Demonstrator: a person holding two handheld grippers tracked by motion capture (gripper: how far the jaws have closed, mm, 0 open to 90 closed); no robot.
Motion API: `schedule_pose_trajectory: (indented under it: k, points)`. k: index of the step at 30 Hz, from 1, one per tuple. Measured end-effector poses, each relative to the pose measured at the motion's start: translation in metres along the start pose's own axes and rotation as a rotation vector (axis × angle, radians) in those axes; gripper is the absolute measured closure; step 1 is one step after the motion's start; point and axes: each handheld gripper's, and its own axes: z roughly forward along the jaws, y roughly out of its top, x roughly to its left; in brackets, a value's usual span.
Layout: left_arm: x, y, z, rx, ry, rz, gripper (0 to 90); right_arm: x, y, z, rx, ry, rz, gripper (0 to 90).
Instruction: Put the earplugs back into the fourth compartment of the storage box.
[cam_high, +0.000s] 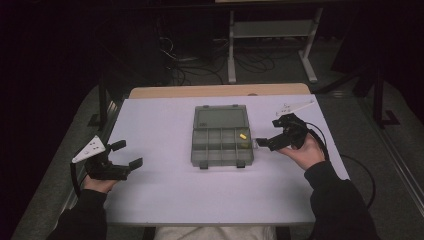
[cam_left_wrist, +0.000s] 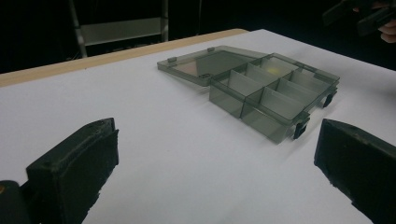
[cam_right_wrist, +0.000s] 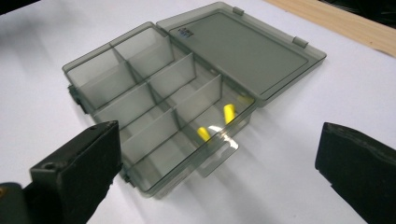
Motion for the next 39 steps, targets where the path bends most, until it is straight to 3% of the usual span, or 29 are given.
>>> schedule_pose_trajectory:
  k: [16,27,39]
  points:
    - [0.0,0.0,0.0,-0.001,0.002,0.003,0.0,0.019,-0.042,-0.015,-0.052,0.004,0.016,0.2]
    - [0.0,0.0,0.001,0.0,0.001,0.004,0.0,0.021,-0.068,-0.025,-0.102,-0.008,0.052,0.2]
    - [0.0,0.0,0.001,0.008,0.002,0.006,0.0,0.024,-0.087,-0.038,-0.171,-0.046,0.045,0.2]
